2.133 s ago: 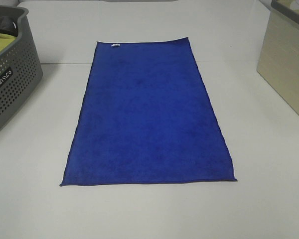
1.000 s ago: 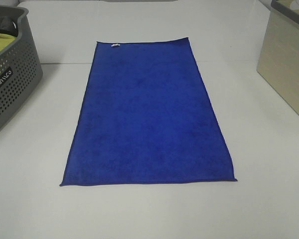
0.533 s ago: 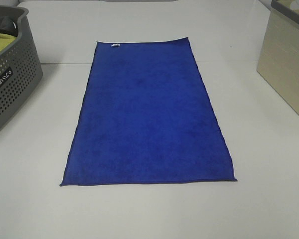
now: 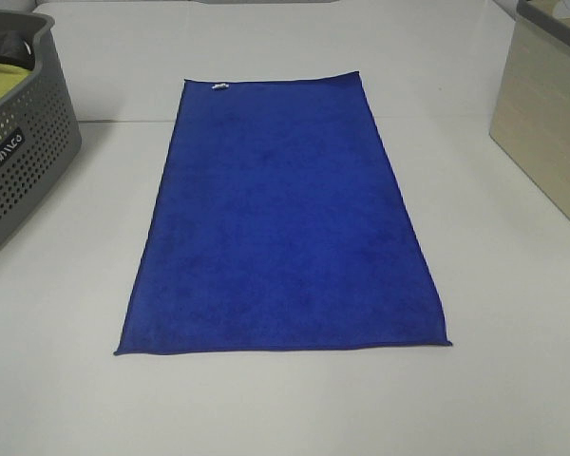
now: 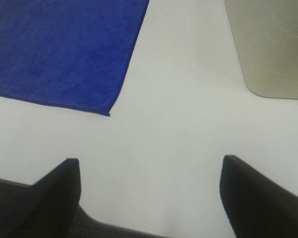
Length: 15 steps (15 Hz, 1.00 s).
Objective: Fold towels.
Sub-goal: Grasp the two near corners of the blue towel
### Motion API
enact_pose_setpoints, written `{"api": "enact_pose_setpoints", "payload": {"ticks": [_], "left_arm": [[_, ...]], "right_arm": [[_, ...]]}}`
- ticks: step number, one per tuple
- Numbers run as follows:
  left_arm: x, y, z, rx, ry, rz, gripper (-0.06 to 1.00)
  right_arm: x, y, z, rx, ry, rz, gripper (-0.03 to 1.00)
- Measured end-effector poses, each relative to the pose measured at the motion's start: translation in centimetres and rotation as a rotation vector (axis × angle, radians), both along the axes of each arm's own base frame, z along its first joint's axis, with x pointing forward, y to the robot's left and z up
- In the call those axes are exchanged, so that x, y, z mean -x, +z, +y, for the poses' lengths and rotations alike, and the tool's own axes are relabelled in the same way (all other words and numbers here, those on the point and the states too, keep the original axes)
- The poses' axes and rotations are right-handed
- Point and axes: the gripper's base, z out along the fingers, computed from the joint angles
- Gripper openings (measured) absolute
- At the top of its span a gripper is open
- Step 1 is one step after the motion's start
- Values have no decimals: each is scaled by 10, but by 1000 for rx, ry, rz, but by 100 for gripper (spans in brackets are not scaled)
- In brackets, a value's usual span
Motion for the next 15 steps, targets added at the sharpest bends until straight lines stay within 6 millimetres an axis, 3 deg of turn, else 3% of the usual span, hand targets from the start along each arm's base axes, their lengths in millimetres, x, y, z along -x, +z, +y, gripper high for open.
{"api": "enact_pose_setpoints", "payload": {"ticks": [15], "left_arm": [[0,0,0,0,0,0,56]], "right_arm": [[0,0,0,0,0,0,75]]}}
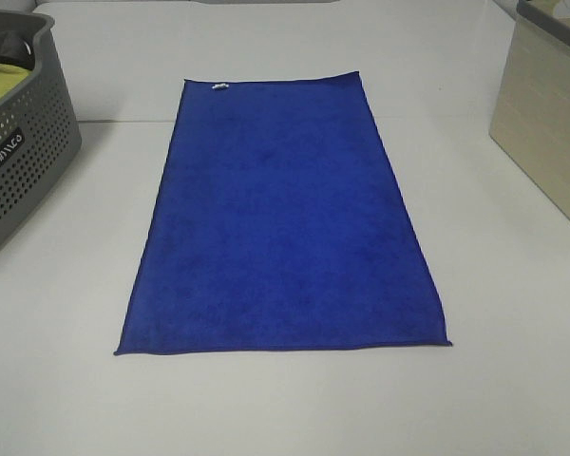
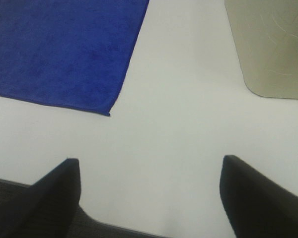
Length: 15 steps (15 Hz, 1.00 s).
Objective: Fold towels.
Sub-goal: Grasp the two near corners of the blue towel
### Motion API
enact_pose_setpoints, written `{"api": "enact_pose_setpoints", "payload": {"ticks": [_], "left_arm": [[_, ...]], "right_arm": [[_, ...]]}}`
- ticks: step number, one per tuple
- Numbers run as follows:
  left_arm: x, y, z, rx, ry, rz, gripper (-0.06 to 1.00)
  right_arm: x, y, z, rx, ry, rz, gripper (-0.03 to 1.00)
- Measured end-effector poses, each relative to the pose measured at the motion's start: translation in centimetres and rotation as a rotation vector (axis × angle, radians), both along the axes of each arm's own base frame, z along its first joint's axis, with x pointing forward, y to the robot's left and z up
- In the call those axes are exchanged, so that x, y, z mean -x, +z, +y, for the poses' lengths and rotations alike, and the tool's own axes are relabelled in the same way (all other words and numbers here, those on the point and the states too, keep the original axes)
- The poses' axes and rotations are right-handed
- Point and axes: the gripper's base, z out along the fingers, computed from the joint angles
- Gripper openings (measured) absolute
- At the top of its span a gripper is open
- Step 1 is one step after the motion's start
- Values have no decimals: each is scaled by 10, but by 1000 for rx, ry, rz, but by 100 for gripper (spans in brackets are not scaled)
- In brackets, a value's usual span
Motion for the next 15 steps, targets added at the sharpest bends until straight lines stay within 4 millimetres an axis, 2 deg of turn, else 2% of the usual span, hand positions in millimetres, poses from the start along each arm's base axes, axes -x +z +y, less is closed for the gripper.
{"api": "enact_pose_setpoints", "payload": {"ticks": [5,7,9,11,13,15], "left_arm": [[0,0,0,4,-3,0,56],[-4,8,-2,25,-8,-31,56],[-21,18,-4,143,4,-72,56],[-47,22,-7,292,23,-78,56],[-76,21,-11,419,30,11,56],[-106,11,-16,499,32,172,56]], "right_arm": [[0,0,0,0,0,0,75],[-6,8,0,-6,-3,-18,75],[-27,21,-1,-24,-22,-37,75],[-56,24,-1,-45,-46,15,75],[-89,20,-2,-50,-57,166,75],[-122,16,-1,-58,-62,308,75]]}}
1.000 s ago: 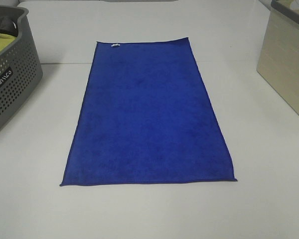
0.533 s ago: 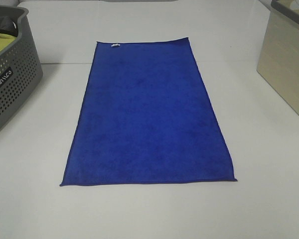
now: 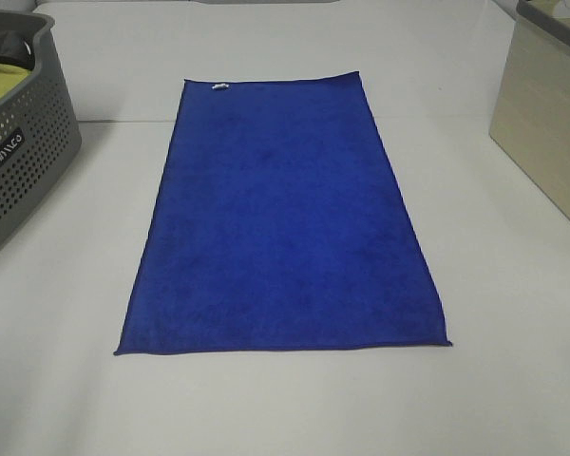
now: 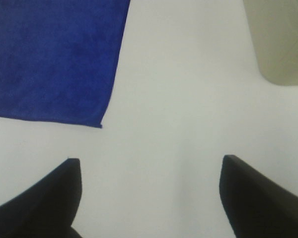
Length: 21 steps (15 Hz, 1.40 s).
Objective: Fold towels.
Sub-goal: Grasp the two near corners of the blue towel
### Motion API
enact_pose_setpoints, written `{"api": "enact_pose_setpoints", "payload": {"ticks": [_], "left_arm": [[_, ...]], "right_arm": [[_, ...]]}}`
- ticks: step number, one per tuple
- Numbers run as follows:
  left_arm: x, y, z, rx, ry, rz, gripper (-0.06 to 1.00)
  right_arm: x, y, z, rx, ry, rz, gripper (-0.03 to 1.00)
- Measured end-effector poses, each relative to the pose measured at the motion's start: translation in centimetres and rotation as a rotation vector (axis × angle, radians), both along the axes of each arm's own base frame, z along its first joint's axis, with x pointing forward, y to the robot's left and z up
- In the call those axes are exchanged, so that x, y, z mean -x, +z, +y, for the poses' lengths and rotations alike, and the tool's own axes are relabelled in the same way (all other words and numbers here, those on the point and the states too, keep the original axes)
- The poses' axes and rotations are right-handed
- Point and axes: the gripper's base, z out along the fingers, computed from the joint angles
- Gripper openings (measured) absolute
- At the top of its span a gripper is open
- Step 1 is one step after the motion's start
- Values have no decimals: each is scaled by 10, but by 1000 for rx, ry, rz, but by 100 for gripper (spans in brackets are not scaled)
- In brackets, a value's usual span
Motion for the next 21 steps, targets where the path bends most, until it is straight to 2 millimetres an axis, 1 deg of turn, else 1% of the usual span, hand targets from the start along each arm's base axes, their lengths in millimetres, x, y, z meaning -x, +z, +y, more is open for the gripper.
{"api": "enact_pose_setpoints", "payload": {"ticks": [3,5,6,7,9,11,13,14,16,18,21], "left_arm": [[-44,-24,-9,68,-98,189,56],[-70,-44,-15,121,-176,274,56],[-76,-50,-17,137,-190,294,56],[-87,-60,-19,172,-203,329,56],[-106,-88,-21,201,-226,422,59],[-120,-115,-21,222,-234,510,64],[-131,-135,-22,228,-247,563,66],[-137,-141,-22,228,-256,571,66],[-147,-152,-22,219,-274,576,66],[-157,-162,-22,197,-301,573,66],[-165,-180,-22,191,-317,609,66]], "right_arm": [[-53,-8,4,-51,3,229,74],[-86,-22,7,-95,2,371,74],[-94,-25,8,-108,2,398,74],[-106,-33,10,-128,6,440,74],[-127,-50,15,-171,43,504,74],[-142,-71,19,-215,85,559,74],[-151,-93,19,-243,106,609,74],[-155,-103,16,-278,93,632,74],[-165,-119,6,-370,69,625,74],[-171,-131,7,-439,86,617,74],[-175,-155,9,-474,104,665,76]]}}
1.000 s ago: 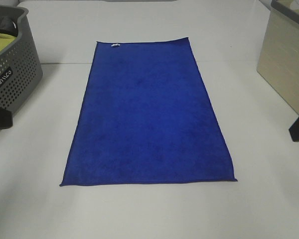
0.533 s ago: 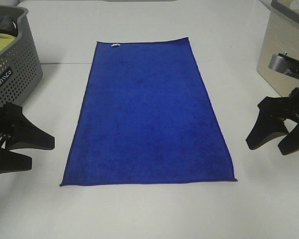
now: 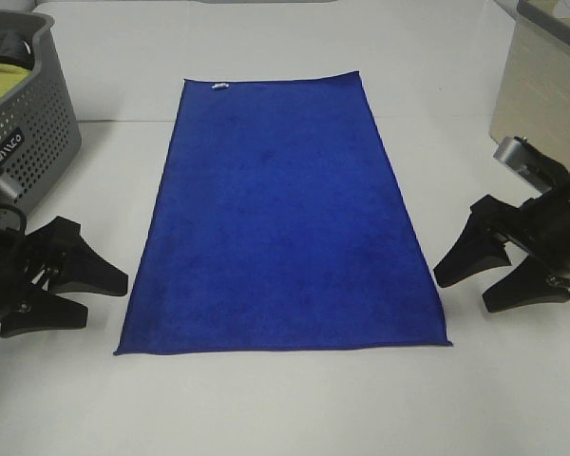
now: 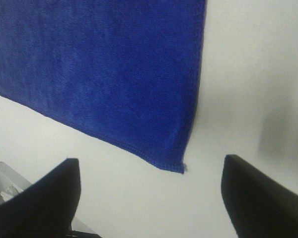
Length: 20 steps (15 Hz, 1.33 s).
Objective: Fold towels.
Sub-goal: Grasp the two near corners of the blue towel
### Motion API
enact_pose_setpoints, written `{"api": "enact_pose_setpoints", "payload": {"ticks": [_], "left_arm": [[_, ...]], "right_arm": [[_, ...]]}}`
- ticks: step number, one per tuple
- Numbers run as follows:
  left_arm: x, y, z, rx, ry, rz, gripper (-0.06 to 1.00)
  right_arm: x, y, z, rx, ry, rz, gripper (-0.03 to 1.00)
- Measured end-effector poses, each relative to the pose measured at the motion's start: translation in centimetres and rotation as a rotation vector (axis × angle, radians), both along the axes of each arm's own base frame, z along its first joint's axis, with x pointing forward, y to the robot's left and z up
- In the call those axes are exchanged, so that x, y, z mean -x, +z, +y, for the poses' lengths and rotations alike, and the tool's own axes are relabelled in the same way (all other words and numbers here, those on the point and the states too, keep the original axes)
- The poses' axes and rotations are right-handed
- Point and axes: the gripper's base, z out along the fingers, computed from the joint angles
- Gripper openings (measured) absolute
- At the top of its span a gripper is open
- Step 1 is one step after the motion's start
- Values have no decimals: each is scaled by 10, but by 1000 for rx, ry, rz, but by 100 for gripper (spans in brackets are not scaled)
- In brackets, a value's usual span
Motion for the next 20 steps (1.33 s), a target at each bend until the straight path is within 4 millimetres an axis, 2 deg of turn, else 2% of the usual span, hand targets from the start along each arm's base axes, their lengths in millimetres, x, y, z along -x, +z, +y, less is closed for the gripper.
{"api": "enact_pose_setpoints", "payload": {"ticks": [1,4,7,10,12,13,14,15,16,17,20], "left_arm": [[-1,-9,-1,-6,-21,17,66],[3,-25,-15,-48,-83,51,66],[1,-27,-28,-81,-79,38,66],[-5,-28,-30,-73,-54,32,66],[-11,-31,-33,-45,-63,39,64],[-14,-32,-35,-34,-66,44,57],[-15,-35,-35,-33,-65,54,45],[-14,-36,-35,-34,-68,60,18],[-14,-36,-35,-36,-72,58,5],[-15,-36,-35,-35,-70,60,1],[-12,-28,-35,-39,-97,68,0]], "right_arm": [[-1,-12,0,-10,3,27,76],[-2,-24,2,-33,-9,55,76],[-4,-36,6,-75,-30,80,76],[-9,-42,35,-97,41,83,72],[-9,-46,51,-90,82,85,62],[-9,-47,52,-80,70,91,55],[-10,-49,51,-62,59,94,44],[-10,-51,49,-34,38,100,26],[-11,-52,48,-18,29,100,13],[-11,-53,47,-14,25,104,2],[-10,-51,47,-15,11,114,2]]}}
